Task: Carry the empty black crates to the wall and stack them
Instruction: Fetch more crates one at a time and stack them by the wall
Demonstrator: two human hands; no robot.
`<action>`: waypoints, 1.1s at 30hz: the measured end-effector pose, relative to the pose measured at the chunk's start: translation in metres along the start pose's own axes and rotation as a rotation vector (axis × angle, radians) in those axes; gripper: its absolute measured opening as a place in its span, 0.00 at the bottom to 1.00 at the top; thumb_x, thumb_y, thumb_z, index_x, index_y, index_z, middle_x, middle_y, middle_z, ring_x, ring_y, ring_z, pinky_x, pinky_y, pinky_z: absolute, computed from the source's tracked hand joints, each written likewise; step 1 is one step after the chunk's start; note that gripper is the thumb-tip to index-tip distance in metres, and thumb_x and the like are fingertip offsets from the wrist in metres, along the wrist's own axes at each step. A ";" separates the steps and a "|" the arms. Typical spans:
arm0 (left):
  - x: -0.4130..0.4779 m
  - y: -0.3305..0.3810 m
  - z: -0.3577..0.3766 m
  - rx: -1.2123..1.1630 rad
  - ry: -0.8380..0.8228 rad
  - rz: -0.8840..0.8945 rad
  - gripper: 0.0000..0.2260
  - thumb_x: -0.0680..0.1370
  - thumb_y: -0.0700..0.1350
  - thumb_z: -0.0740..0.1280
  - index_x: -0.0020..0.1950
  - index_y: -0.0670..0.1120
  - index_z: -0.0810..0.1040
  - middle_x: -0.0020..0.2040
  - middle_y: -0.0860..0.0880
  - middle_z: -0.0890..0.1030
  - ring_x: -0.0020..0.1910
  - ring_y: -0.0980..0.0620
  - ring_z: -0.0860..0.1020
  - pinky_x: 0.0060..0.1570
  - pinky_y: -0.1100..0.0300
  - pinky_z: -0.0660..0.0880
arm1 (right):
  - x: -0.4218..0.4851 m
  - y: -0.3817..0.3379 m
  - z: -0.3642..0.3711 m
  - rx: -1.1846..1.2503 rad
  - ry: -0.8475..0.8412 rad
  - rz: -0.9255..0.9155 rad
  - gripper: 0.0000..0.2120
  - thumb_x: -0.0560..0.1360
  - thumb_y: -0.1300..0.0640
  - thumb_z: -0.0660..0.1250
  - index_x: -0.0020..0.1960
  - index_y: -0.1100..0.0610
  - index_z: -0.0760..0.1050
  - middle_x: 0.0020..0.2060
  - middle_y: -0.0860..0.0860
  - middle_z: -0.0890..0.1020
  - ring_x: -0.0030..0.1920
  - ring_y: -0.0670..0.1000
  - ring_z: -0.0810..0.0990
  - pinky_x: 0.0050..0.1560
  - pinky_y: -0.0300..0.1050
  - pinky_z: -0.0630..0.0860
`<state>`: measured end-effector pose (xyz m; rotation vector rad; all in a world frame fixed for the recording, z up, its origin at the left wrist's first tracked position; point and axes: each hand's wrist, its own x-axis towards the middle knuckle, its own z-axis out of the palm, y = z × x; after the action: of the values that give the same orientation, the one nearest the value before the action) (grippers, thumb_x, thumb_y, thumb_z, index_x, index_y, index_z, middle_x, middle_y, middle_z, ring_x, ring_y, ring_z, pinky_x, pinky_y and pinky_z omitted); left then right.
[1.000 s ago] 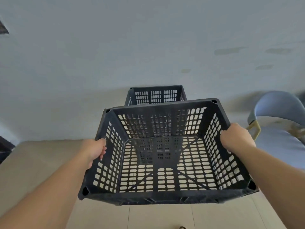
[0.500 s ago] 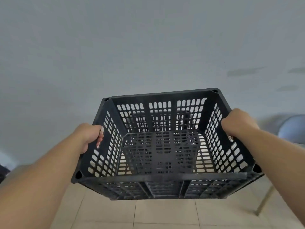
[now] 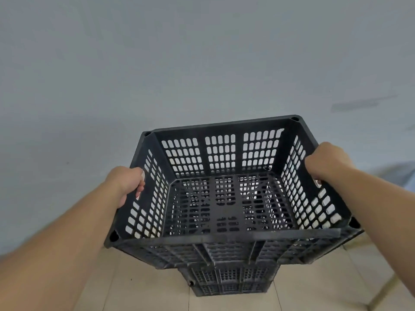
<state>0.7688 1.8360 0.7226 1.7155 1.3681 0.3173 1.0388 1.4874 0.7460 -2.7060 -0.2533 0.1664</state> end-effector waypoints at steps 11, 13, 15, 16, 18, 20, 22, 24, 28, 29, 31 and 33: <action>0.091 0.031 0.011 0.097 -0.040 0.016 0.17 0.83 0.47 0.60 0.38 0.39 0.73 0.34 0.42 0.75 0.30 0.47 0.72 0.34 0.58 0.68 | 0.057 -0.056 0.035 -0.059 -0.018 0.047 0.03 0.69 0.70 0.62 0.38 0.66 0.73 0.31 0.61 0.77 0.30 0.56 0.75 0.27 0.40 0.66; 0.098 0.035 0.014 0.089 -0.051 0.000 0.18 0.83 0.49 0.60 0.39 0.39 0.73 0.35 0.42 0.76 0.31 0.46 0.72 0.36 0.56 0.70 | 0.066 -0.060 0.035 -0.066 -0.029 0.049 0.02 0.68 0.70 0.63 0.38 0.66 0.73 0.32 0.61 0.77 0.31 0.57 0.75 0.28 0.40 0.67; 0.105 0.039 0.016 0.061 -0.056 -0.013 0.18 0.83 0.50 0.60 0.39 0.39 0.74 0.35 0.42 0.76 0.30 0.45 0.72 0.40 0.53 0.73 | 0.075 -0.063 0.035 -0.070 -0.039 0.051 0.02 0.68 0.69 0.62 0.38 0.66 0.73 0.33 0.62 0.78 0.32 0.58 0.76 0.29 0.41 0.68; 0.108 0.041 0.017 0.050 -0.063 -0.020 0.18 0.82 0.50 0.60 0.39 0.39 0.74 0.35 0.41 0.77 0.30 0.45 0.73 0.41 0.52 0.73 | 0.080 -0.064 0.035 -0.071 -0.038 0.054 0.02 0.67 0.69 0.62 0.38 0.65 0.73 0.33 0.62 0.78 0.32 0.58 0.76 0.29 0.41 0.68; 0.113 0.046 0.021 0.040 -0.063 -0.033 0.18 0.82 0.50 0.58 0.40 0.39 0.75 0.35 0.41 0.77 0.31 0.45 0.73 0.42 0.51 0.74 | 0.088 -0.066 0.034 -0.068 -0.035 0.052 0.03 0.67 0.69 0.62 0.38 0.65 0.74 0.33 0.62 0.79 0.33 0.58 0.77 0.29 0.41 0.68; 0.115 0.052 0.025 0.063 -0.054 -0.041 0.19 0.84 0.50 0.56 0.41 0.39 0.75 0.35 0.41 0.77 0.31 0.45 0.73 0.41 0.51 0.74 | 0.096 -0.068 0.032 -0.061 -0.040 0.042 0.03 0.67 0.69 0.62 0.38 0.66 0.74 0.33 0.62 0.79 0.33 0.58 0.77 0.29 0.41 0.68; 0.119 0.056 0.030 0.078 -0.054 -0.038 0.21 0.85 0.50 0.55 0.41 0.38 0.74 0.35 0.41 0.77 0.31 0.45 0.73 0.39 0.52 0.72 | 0.103 -0.069 0.033 -0.061 -0.049 0.035 0.04 0.68 0.69 0.62 0.38 0.66 0.75 0.33 0.62 0.80 0.32 0.58 0.78 0.29 0.41 0.68; 0.122 0.055 0.033 0.079 -0.062 -0.046 0.22 0.86 0.51 0.54 0.41 0.38 0.74 0.36 0.41 0.76 0.31 0.45 0.73 0.39 0.51 0.73 | 0.107 -0.068 0.034 -0.071 -0.054 0.026 0.04 0.68 0.69 0.62 0.38 0.67 0.75 0.32 0.62 0.79 0.32 0.58 0.77 0.28 0.41 0.68; 0.124 0.053 0.038 0.110 -0.077 -0.058 0.23 0.86 0.52 0.53 0.40 0.38 0.73 0.34 0.41 0.76 0.31 0.44 0.72 0.41 0.50 0.73 | 0.112 -0.065 0.038 -0.107 -0.074 0.019 0.04 0.67 0.71 0.62 0.37 0.67 0.75 0.31 0.62 0.78 0.30 0.58 0.77 0.28 0.41 0.67; 0.123 0.054 0.040 0.123 -0.080 -0.059 0.23 0.86 0.52 0.53 0.39 0.38 0.73 0.34 0.41 0.75 0.31 0.44 0.72 0.41 0.50 0.73 | 0.113 -0.064 0.038 -0.119 -0.083 0.012 0.04 0.67 0.70 0.62 0.37 0.67 0.75 0.31 0.62 0.78 0.31 0.58 0.77 0.28 0.41 0.68; 0.124 0.056 0.041 0.134 -0.081 -0.069 0.24 0.86 0.52 0.53 0.39 0.38 0.72 0.34 0.41 0.75 0.31 0.44 0.72 0.44 0.50 0.74 | 0.115 -0.064 0.036 -0.148 -0.104 0.002 0.05 0.68 0.70 0.61 0.38 0.67 0.76 0.31 0.62 0.79 0.31 0.58 0.77 0.28 0.41 0.69; 0.124 0.057 0.041 0.141 -0.084 -0.087 0.24 0.87 0.52 0.52 0.39 0.39 0.72 0.34 0.41 0.75 0.32 0.44 0.72 0.50 0.47 0.74 | 0.115 -0.066 0.034 -0.229 -0.155 -0.028 0.06 0.69 0.70 0.63 0.38 0.68 0.79 0.33 0.62 0.80 0.33 0.59 0.79 0.30 0.43 0.73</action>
<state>0.8779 1.9256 0.7037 1.7574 1.4266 0.1001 1.1362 1.5830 0.7337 -2.9177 -0.3765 0.3596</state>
